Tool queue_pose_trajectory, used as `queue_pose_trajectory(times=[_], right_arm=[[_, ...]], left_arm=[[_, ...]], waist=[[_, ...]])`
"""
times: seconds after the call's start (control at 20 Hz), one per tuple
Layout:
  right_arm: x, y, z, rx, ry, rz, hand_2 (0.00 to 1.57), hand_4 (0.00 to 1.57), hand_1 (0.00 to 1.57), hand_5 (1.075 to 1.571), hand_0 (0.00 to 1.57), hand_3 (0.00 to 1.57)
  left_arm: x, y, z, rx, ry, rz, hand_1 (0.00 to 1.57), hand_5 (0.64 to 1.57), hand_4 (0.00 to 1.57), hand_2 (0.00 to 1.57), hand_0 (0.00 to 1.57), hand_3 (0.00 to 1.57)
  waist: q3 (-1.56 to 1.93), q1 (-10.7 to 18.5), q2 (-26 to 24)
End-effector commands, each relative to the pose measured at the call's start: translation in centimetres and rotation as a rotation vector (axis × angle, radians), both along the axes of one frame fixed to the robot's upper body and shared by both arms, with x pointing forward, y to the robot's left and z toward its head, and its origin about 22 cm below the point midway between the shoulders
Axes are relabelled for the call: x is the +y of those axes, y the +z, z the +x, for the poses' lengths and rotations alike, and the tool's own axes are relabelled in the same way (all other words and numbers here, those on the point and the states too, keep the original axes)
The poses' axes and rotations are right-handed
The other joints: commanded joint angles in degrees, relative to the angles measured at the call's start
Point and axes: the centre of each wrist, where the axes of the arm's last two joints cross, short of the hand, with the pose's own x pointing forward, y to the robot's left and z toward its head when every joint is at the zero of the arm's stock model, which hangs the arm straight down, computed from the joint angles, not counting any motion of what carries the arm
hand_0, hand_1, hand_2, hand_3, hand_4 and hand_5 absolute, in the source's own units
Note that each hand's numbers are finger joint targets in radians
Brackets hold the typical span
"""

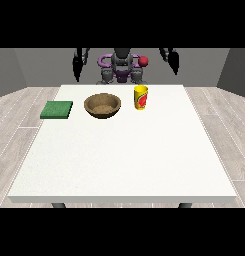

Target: Pick the cup and pour the ball into the bowl, then pick the bowl and place it on the pad

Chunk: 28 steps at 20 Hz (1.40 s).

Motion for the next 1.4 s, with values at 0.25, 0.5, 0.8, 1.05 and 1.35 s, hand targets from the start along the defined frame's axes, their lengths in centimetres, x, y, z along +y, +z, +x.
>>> queue_pose_trajectory(times=[0.25, 0.5, 0.8, 1.05, 1.35], right_arm=[[-1.2, 3.3, 0.2, -0.023, 0.002, -0.057, 0.00, 0.00, 0.00, 1.569, 0.00, 0.00], [-8.4, 5.2, -0.9, -0.060, 0.078, 0.015, 0.00, 0.00, 0.00, 1.570, 0.00, 0.00], [-9.8, 6.1, 0.9, -0.178, 0.053, 0.007, 0.00, 0.00, 0.00, 1.570, 0.00, 0.00], [-8.2, 6.6, 1.1, -0.211, 0.100, 0.037, 0.00, 0.00, 0.00, 1.570, 0.00, 0.00], [-6.5, 7.2, 3.3, -0.296, 0.099, 0.014, 0.00, 0.00, 0.00, 1.571, 0.00, 0.00]], left_arm=[[0.4, 3.2, 0.2, -0.006, -0.033, 0.027, 0.00, 1.557, 0.00, 0.00, 0.00, 0.00], [-0.5, 6.9, 1.0, -0.004, -0.045, -0.179, 0.00, 1.554, 0.00, 0.00, 0.00, 0.00], [-0.9, 6.7, 1.7, -0.145, -0.054, -0.169, 0.00, 1.544, 0.00, 0.00, 0.00, 0.00], [0.7, 1.8, 1.7, -0.205, -0.027, -0.128, 0.00, 1.528, 0.00, 0.00, 0.00, 0.00], [-1.4, -1.3, 3.7, -0.278, -0.001, -0.129, 0.00, 1.526, 0.00, 0.00, 0.00, 0.00]], waist=[[-0.10, -0.7, -15.4], [0.09, -2.5, -10.5], [0.07, -2.0, -1.9], [0.05, -3.8, 1.3], [0.03, -4.6, 7.3]])
